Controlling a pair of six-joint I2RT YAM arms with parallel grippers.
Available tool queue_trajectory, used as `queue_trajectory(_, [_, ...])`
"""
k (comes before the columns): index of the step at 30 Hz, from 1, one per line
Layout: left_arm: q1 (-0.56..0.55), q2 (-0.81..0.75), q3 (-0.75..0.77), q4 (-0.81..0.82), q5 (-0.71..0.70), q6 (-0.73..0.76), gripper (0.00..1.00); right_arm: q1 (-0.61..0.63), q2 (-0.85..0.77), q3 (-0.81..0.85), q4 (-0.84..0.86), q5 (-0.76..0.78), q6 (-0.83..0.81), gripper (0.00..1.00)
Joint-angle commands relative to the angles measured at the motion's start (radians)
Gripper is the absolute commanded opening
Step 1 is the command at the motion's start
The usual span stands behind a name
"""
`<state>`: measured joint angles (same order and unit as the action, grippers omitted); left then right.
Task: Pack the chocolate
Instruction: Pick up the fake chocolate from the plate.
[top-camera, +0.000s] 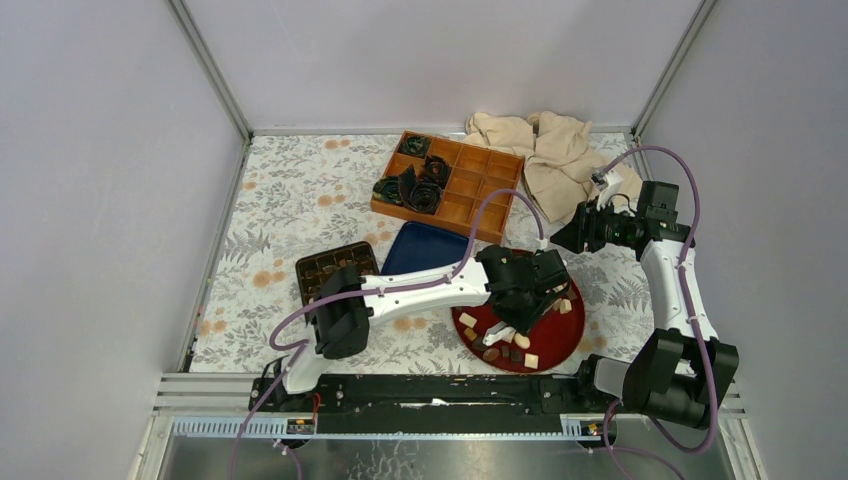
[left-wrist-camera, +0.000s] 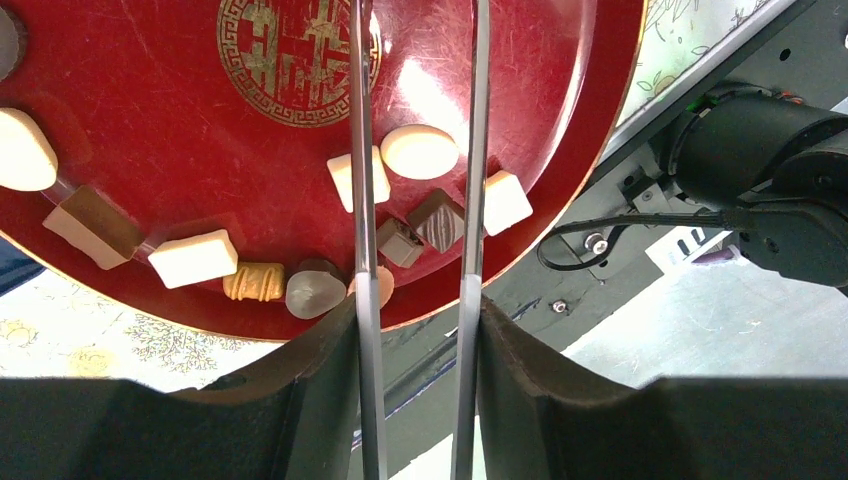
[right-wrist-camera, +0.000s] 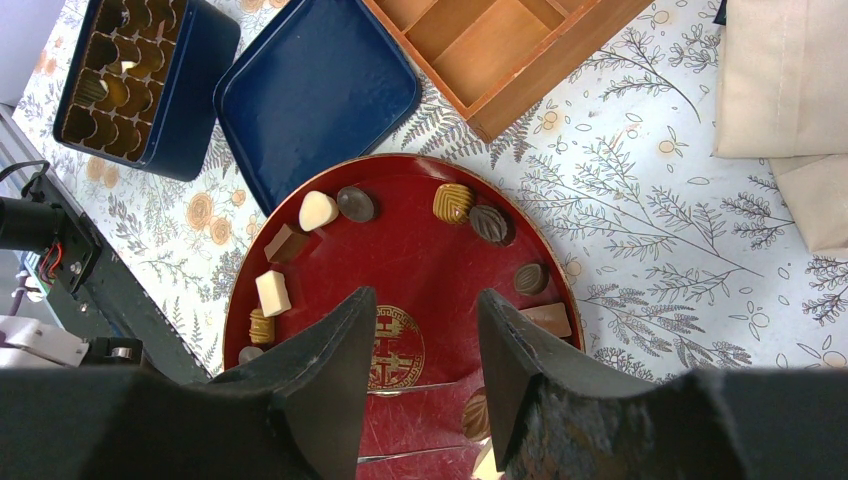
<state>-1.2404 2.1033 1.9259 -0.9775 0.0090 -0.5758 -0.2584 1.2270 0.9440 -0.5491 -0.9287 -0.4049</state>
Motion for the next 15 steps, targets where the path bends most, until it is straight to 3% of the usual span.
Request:
queue_trajectory(1, [-0.005, 0.021, 0.05, -0.016, -0.014, 0.021, 0.47, -0.007, 0.005, 0.004, -0.008, -0.017, -0.015, 0.49])
queue_trajectory(15, [-0.005, 0.104, 0.14, -0.041, -0.028, 0.005, 0.49, -0.007, 0.005, 0.004, -0.01, -0.018, -0.016, 0.5])
